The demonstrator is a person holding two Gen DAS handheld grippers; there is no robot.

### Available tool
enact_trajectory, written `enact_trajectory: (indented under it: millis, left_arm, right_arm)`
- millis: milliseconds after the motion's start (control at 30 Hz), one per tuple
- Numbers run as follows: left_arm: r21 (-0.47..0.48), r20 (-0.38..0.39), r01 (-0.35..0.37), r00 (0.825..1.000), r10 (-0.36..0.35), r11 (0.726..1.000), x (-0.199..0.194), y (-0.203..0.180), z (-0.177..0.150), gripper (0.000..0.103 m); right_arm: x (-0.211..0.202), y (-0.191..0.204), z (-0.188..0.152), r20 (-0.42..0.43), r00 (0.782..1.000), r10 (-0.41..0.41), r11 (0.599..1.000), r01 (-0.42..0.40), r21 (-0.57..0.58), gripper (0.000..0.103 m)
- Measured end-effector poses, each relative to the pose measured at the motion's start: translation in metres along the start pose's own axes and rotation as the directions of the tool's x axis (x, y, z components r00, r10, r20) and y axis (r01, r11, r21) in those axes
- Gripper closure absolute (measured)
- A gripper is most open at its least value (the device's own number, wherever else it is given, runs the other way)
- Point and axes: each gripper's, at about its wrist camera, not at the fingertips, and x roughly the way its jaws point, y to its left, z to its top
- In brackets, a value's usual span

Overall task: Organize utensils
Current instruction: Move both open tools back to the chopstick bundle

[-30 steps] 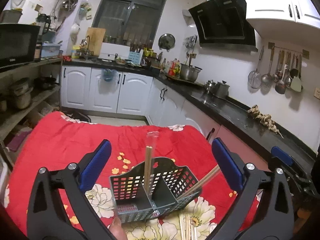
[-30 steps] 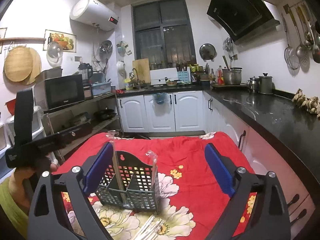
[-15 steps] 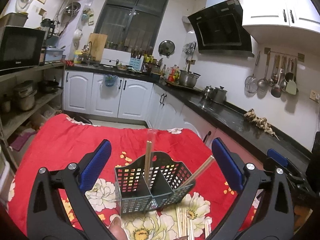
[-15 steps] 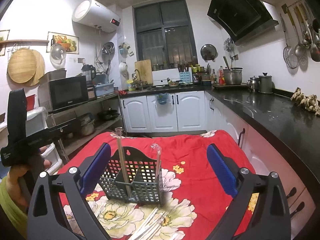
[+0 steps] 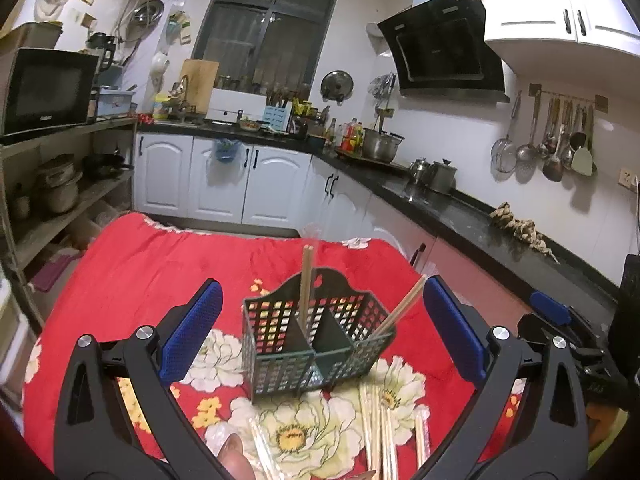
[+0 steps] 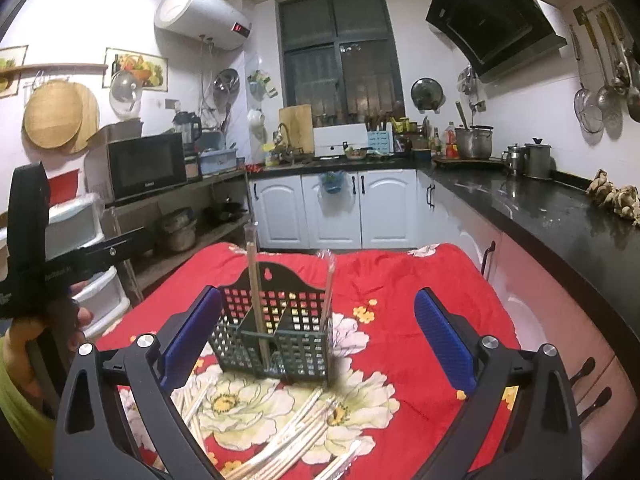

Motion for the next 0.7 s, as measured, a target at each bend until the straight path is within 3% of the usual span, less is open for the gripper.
enact_trajectory:
  millis: [267, 700]
  left_arm:
    - [-0.028, -0.092, -0.034, 0.995, 0.031, 0.999, 0.010, 0.016, -0.033, 0.011]
    - [-0.033, -0.237, -0.069, 0.970, 0.059, 0.997, 0.034, 0.033, -0.078, 0.011]
  right_arm:
    - [0.008, 0.006, -0.017, -0.055, 0.998, 0.009, 1.000, -0.009, -0.005, 0.009]
    - [0.023, 0.001, -0.038, -0.125, 0.992, -0.010, 1.000, 0.011, 0.008, 0.009]
